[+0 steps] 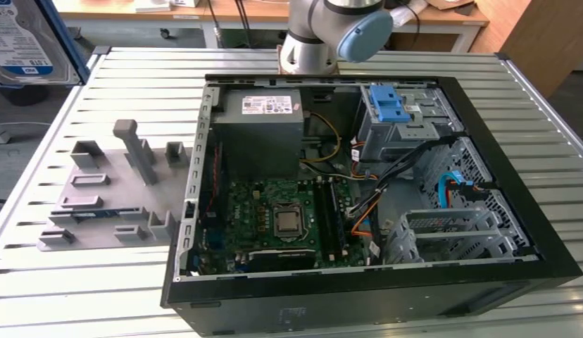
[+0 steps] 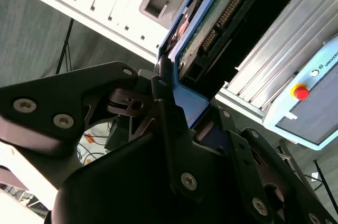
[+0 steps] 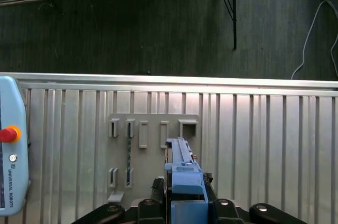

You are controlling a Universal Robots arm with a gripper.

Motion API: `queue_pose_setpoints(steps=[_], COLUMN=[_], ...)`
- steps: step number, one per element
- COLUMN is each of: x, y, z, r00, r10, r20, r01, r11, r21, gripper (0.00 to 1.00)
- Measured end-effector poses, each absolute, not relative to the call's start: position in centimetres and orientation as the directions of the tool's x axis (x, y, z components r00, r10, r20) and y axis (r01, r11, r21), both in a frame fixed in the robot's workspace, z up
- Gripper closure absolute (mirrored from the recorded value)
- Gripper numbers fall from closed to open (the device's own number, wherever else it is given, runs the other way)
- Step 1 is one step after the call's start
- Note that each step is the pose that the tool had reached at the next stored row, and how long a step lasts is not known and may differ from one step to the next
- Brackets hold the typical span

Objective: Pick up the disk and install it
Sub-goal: 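Pick up the disk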

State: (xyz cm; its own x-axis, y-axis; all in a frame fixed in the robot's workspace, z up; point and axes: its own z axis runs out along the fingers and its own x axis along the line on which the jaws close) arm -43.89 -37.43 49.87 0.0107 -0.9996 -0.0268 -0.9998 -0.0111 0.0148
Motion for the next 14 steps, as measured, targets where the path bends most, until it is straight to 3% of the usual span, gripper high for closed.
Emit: queue_pose_setpoints(steps=[14], x=[-43.9], y=[-37.4], z=[51.7], r00=[0.011], r10=[-1.0], r20=[-0.027], r01=[-1.0], r11=[-0.011], r21=[0.015], gripper=[0.64])
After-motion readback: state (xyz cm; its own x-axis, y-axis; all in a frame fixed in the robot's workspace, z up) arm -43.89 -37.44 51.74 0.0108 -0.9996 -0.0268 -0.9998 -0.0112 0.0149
